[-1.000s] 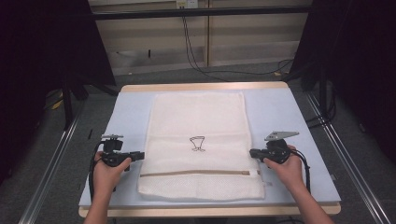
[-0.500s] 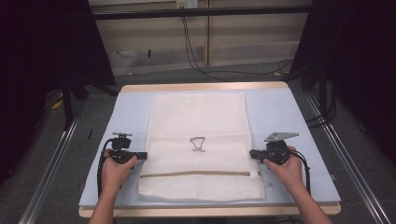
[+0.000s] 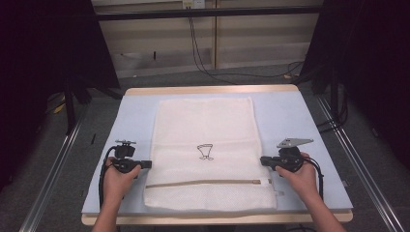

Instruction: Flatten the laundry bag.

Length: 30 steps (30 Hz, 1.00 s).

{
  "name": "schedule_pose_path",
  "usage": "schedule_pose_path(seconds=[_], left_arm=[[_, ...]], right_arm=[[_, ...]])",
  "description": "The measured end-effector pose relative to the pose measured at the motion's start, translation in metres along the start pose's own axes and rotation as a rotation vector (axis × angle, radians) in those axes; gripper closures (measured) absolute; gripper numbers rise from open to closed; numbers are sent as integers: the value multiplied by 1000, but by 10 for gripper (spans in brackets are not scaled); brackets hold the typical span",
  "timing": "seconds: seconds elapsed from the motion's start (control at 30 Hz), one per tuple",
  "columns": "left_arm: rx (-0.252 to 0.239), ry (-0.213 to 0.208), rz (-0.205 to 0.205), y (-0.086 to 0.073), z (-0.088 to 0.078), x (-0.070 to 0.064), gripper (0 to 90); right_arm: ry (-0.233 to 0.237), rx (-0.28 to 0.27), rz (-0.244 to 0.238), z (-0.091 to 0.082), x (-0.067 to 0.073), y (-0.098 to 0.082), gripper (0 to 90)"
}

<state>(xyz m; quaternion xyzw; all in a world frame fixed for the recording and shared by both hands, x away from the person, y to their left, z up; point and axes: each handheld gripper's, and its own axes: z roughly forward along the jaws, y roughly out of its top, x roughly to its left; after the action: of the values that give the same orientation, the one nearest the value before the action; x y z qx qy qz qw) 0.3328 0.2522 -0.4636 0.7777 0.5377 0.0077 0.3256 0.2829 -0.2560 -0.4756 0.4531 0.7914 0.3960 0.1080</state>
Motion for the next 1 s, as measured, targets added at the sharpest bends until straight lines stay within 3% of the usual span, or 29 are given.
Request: schedule_pose_path(seconds=[0.53, 0.57, 0.63, 0.67, 0.7, 0.77, 0.8, 0.87, 1.0], left_arm=[[-5, 15, -5, -1, -3, 4, 896], [-8, 16, 4, -1, -3, 3, 846], [-21, 14, 0, -1, -4, 2, 830], [-28, 12, 6, 0, -5, 1, 754], [-46, 13, 1, 1, -6, -1, 754], [-59, 24, 18, 3, -8, -3, 661], [-75, 31, 28, 3, -8, -5, 661], [-105, 21, 43, 3, -8, -7, 577], [-114, 28, 81, 4, -6, -10, 484]], right_arm=[[14, 21, -7, 0, 5, 0, 860], [1, 11, -9, 0, 5, -1, 804], [-3, 8, -12, -1, 5, -1, 799], [-3, 4, -18, -2, 5, -1, 786], [-9, -11, -24, -3, 5, -1, 763], [-30, -37, -30, -7, 5, 2, 663], [-30, -37, -30, -7, 5, 2, 663], [-46, -61, -21, -8, 5, 4, 562], [-44, -50, -33, -7, 8, 4, 537]])
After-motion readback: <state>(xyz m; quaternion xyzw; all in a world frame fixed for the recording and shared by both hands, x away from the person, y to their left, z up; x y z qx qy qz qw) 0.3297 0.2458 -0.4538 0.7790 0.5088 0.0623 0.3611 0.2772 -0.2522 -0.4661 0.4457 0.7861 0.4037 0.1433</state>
